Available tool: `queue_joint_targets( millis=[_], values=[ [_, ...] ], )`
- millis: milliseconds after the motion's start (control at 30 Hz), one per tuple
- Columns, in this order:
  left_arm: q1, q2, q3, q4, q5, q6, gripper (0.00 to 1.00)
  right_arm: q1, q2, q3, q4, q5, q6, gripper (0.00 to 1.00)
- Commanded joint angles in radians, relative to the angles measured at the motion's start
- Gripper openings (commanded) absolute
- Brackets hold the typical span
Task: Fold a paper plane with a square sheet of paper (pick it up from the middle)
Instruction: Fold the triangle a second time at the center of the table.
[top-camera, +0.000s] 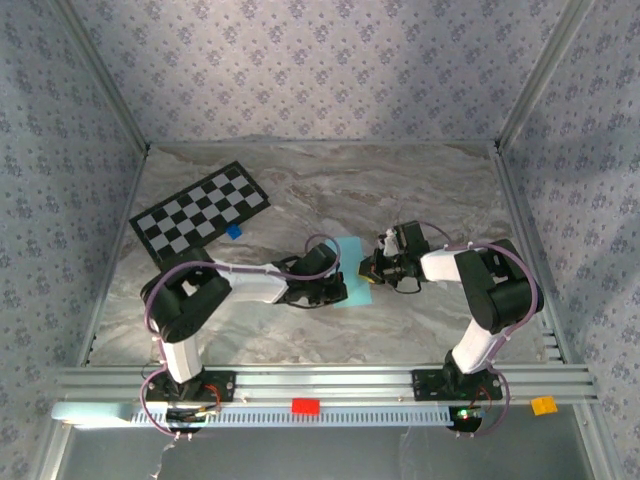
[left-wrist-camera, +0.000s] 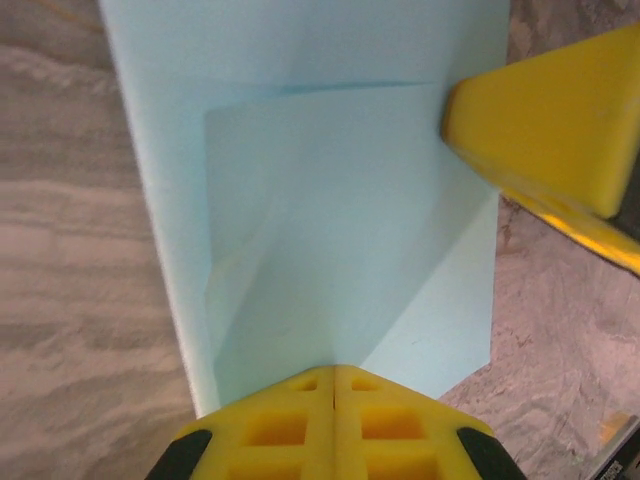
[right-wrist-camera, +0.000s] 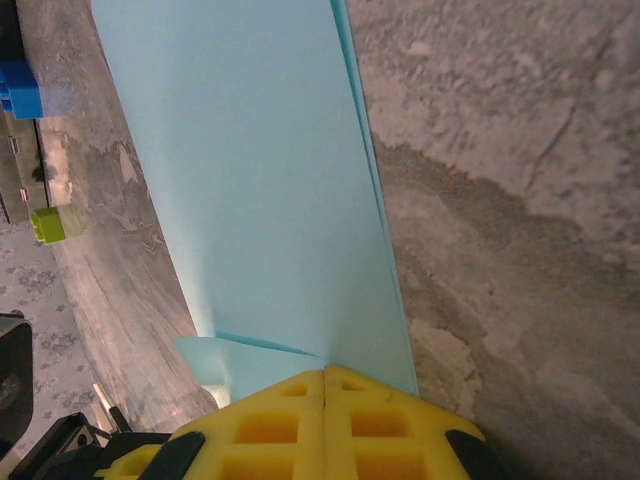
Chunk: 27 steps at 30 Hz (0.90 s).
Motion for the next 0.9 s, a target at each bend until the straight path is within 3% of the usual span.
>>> queue_joint_targets(
  millis=[0, 233, 533, 867],
  values=[
    [-0.015, -0.049, -0.073, -0.094, 0.014, -0.006, 0.03, -0.023, 0.019, -0.041, -0.127, 0.112, -0.024, 0.00],
    [-0.026, -0.123, -0.115, -0.115, -0.009, -0.005, 0.03, -0.028, 0.023, -0.042, -0.131, 0.118, -0.025, 0.00],
    [-0.029, -0.194, -0.043, -0.167, -0.071, 0.060, 0.04, -0.030, 0.017, -0.044, -0.130, 0.113, -0.020, 0.00],
    [0.040, -0.049, 0.148, -0.154, -0.006, 0.133, 0.04, -0.023, 0.020, -0.031, -0.117, 0.087, -0.015, 0.00]
  ],
)
